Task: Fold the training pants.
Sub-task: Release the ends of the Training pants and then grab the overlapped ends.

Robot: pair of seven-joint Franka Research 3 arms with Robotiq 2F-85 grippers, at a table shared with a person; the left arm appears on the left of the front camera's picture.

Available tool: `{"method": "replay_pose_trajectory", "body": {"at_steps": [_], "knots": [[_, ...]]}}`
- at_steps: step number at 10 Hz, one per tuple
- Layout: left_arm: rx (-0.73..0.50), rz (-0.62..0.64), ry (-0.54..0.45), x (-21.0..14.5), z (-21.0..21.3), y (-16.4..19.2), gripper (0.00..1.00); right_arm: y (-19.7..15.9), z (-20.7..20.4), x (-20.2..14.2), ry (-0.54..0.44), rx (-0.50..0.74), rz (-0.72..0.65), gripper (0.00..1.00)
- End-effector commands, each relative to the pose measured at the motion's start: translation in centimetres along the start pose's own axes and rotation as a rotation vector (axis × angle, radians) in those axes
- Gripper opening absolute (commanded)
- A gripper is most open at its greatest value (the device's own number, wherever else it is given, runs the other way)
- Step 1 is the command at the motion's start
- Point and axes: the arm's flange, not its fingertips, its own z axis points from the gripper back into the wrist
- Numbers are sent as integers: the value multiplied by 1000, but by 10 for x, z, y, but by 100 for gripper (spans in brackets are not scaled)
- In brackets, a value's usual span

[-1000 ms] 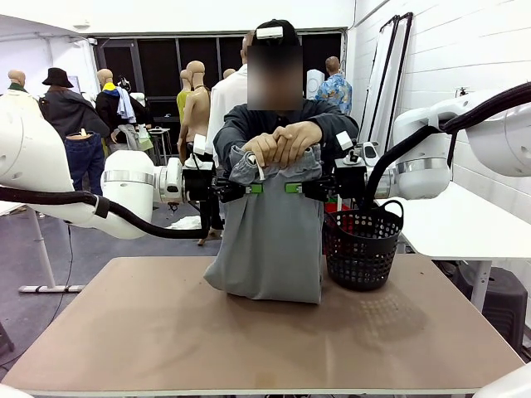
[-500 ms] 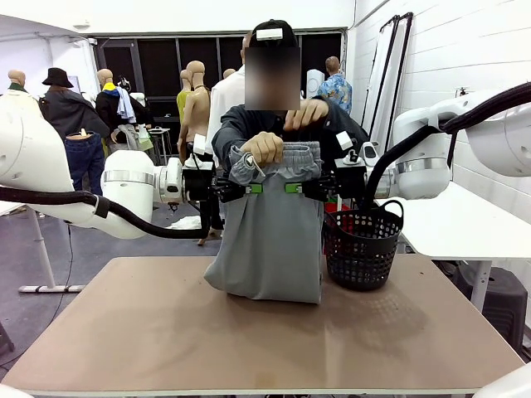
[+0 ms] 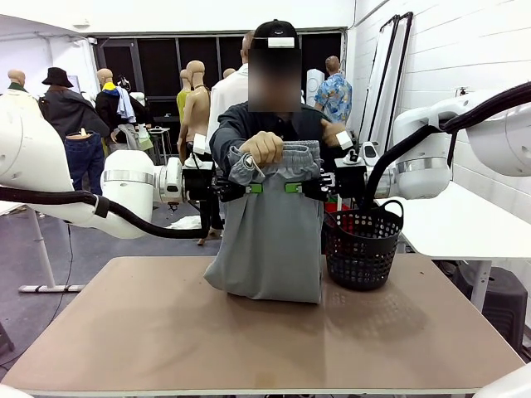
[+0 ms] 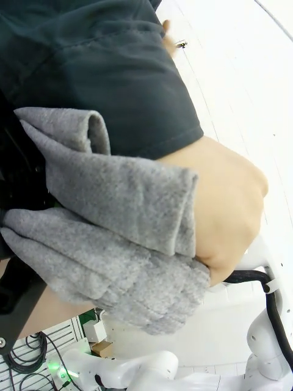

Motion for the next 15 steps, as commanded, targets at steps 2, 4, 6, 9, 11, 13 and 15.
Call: {"method": "replay_pose_trajectory", "body": {"at_steps": [2, 4, 6, 9, 11, 13, 15], "knots": [[-2, -1, -5, 1, 1, 0, 0, 2, 0, 0, -2, 2, 8, 0], [-2, -1, -5, 1, 1, 0, 0, 2, 0, 0, -2, 2, 8, 0], [-2, -1, -5, 1, 1, 0, 0, 2, 0, 0, -2, 2, 8, 0], [-2, -1, -5, 1, 1, 0, 0, 2, 0, 0, -2, 2, 8, 0], [-2, -1, -5, 1, 1, 0, 0, 2, 0, 0, -2, 2, 8, 0], [-2, -1, -5, 1, 1, 0, 0, 2, 0, 0, -2, 2, 8, 0], [-2, -1, -5, 1, 1, 0, 0, 2, 0, 0, -2, 2, 8, 0]]}}
